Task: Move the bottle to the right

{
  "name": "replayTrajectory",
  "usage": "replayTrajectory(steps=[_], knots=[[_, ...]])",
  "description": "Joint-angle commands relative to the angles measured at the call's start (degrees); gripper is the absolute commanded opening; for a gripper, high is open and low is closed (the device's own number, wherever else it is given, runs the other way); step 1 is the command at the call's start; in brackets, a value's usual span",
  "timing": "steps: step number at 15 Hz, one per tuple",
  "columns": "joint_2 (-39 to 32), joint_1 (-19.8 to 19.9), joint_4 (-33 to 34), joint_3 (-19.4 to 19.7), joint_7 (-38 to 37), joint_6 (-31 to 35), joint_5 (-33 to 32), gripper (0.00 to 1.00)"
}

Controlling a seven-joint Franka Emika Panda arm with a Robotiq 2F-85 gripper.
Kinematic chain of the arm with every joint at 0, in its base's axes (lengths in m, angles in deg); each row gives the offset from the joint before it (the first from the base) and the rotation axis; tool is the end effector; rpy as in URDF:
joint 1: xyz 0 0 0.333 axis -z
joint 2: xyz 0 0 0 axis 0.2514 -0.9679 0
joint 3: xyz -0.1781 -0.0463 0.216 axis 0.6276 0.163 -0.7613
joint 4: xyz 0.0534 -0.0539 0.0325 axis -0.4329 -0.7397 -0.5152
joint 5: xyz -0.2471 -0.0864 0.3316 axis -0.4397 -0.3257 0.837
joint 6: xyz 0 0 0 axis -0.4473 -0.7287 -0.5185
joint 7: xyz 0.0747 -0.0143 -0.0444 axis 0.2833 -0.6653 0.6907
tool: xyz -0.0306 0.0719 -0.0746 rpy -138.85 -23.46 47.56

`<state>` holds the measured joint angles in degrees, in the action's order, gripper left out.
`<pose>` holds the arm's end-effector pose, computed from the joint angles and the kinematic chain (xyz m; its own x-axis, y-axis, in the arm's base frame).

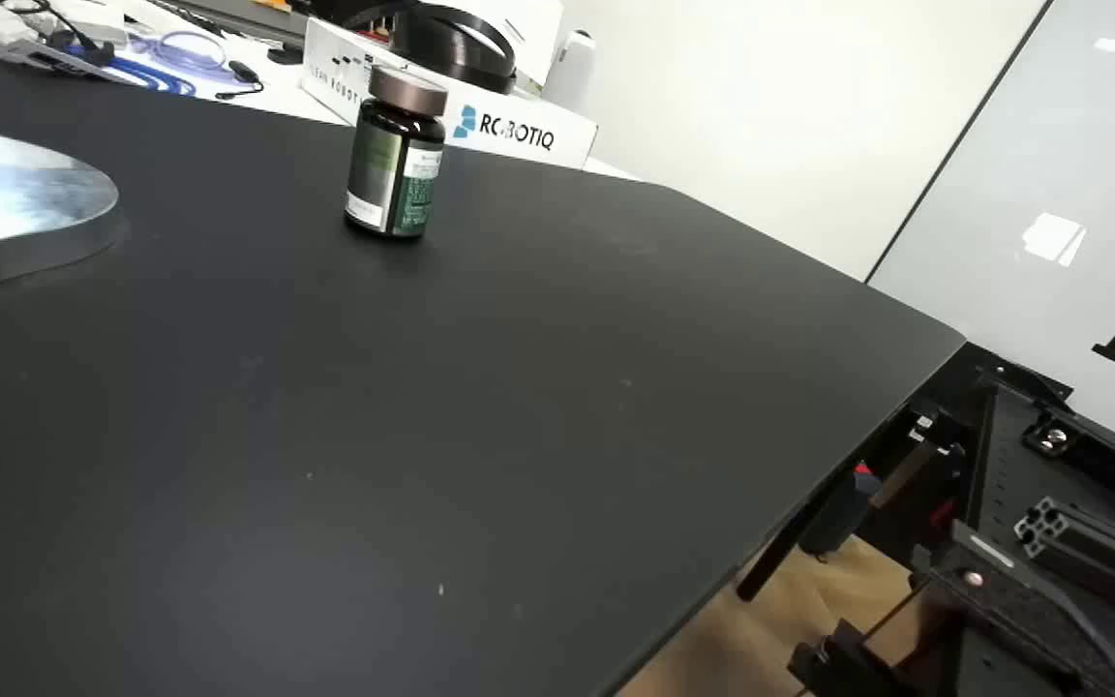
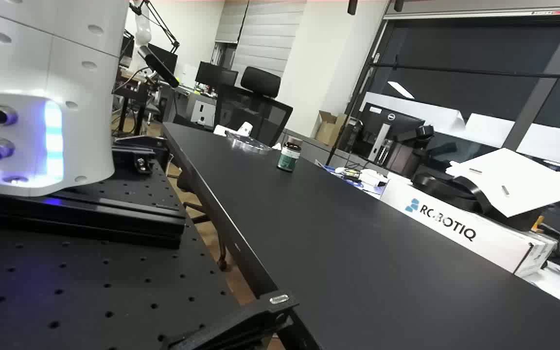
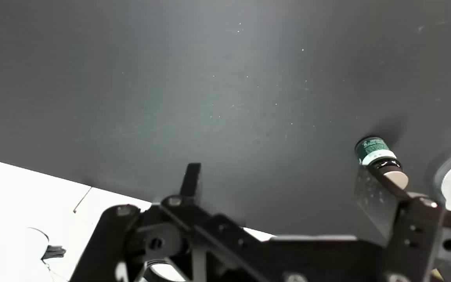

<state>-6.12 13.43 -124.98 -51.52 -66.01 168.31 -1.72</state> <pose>0.4423 -0.0026 0.4999 0.9436 0.2257 0.2424 0.2107 -0.9737 0.0864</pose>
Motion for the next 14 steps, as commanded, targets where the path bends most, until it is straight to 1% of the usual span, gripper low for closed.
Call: replayTrajectory(steps=[1,11,13,14], knots=[[0.0,-0.4,0.1,0.3,-0.2,-0.1,-0.3,1.00],[0.0,-0.4,0.1,0.3,-0.2,0.0,-0.3,1.00],[-3.2,0.3,1.3,-0.5,-1.9,4.0,-1.4,1.00],[-6.2,0.1,2.5,-0.6,-2.3,6.7,-1.4,1.00]])
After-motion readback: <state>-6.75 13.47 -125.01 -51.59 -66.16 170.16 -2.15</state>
